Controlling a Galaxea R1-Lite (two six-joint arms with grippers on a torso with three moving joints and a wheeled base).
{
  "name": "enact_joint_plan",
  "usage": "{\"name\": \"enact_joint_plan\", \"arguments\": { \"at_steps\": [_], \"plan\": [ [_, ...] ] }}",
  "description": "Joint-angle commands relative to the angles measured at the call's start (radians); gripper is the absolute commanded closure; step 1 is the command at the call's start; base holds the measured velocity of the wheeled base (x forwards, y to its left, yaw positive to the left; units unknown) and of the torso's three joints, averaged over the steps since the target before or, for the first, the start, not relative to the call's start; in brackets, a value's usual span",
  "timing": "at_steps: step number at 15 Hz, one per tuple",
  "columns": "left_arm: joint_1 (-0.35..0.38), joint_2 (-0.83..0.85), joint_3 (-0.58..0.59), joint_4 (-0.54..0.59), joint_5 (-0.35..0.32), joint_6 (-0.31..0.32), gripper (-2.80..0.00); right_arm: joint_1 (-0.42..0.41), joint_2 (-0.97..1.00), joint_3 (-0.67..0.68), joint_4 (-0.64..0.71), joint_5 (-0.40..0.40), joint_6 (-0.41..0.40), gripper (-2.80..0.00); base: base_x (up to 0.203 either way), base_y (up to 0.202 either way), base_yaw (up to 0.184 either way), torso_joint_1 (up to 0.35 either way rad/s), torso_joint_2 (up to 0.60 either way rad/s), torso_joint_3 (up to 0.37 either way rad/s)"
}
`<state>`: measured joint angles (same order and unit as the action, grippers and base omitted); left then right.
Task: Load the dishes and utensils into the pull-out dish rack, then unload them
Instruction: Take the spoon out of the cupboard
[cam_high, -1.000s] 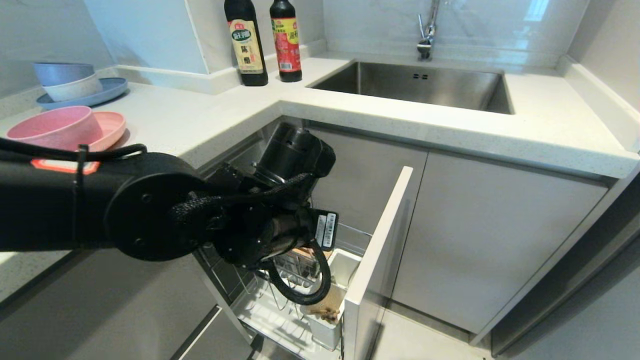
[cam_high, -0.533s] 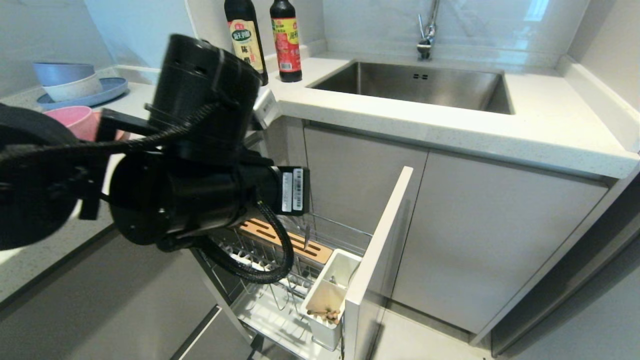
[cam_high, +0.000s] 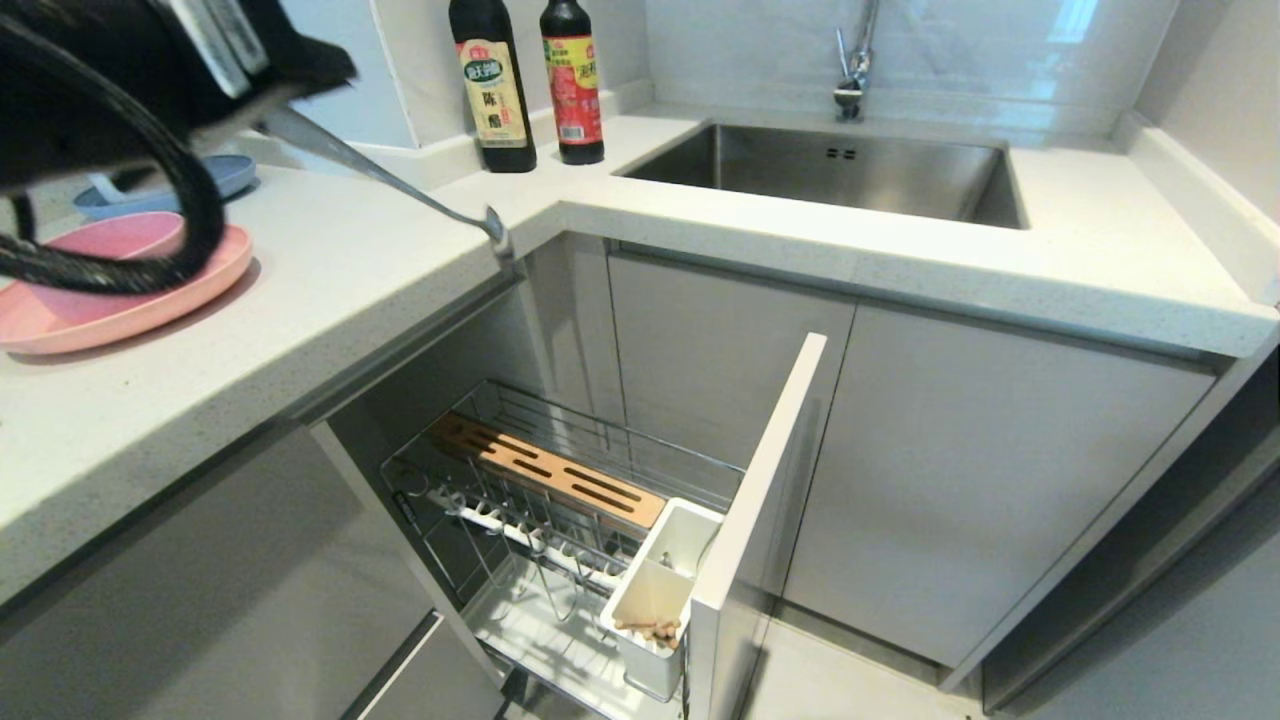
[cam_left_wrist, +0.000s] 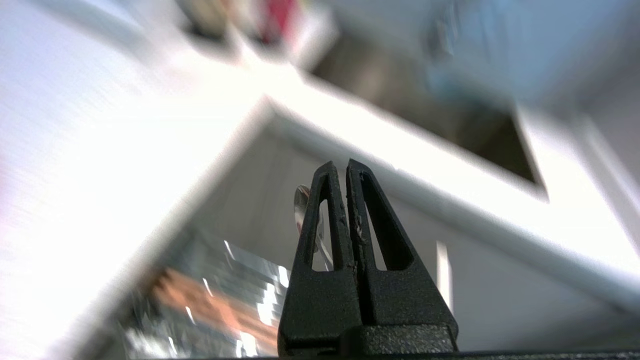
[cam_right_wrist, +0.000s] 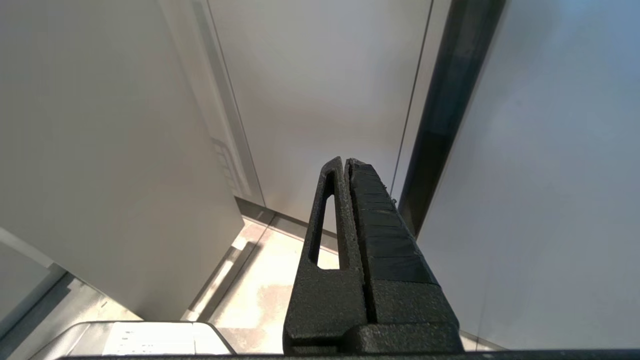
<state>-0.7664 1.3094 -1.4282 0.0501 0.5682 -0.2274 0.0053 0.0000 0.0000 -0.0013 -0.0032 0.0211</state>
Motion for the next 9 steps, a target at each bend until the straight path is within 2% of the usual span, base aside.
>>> {"name": "enact_joint_plan", "arguments": {
  "at_steps": [1, 6, 9],
  "plan": [
    [0.095, -0.086, -0.018, -0.059, 0.002, 0.035, 0.00, 0.001, 0.000, 0.002, 0.000, 0.000, 0.000, 0.00, 0.000, 0.000, 0.000, 0.000, 0.00, 0.000],
    [0.477, -0.181, -0.017, -0.178, -0.015, 0.138, 0.00, 0.001, 0.000, 0.002, 0.000, 0.000, 0.000, 0.00, 0.000, 0.000, 0.000, 0.000, 0.00, 0.000],
    [0.700, -0.184, -0.015, -0.211, -0.022, 0.161, 0.00, 0.001, 0.000, 0.002, 0.000, 0.000, 0.000, 0.00, 0.000, 0.000, 0.000, 0.000, 0.00, 0.000]
  ]
}}
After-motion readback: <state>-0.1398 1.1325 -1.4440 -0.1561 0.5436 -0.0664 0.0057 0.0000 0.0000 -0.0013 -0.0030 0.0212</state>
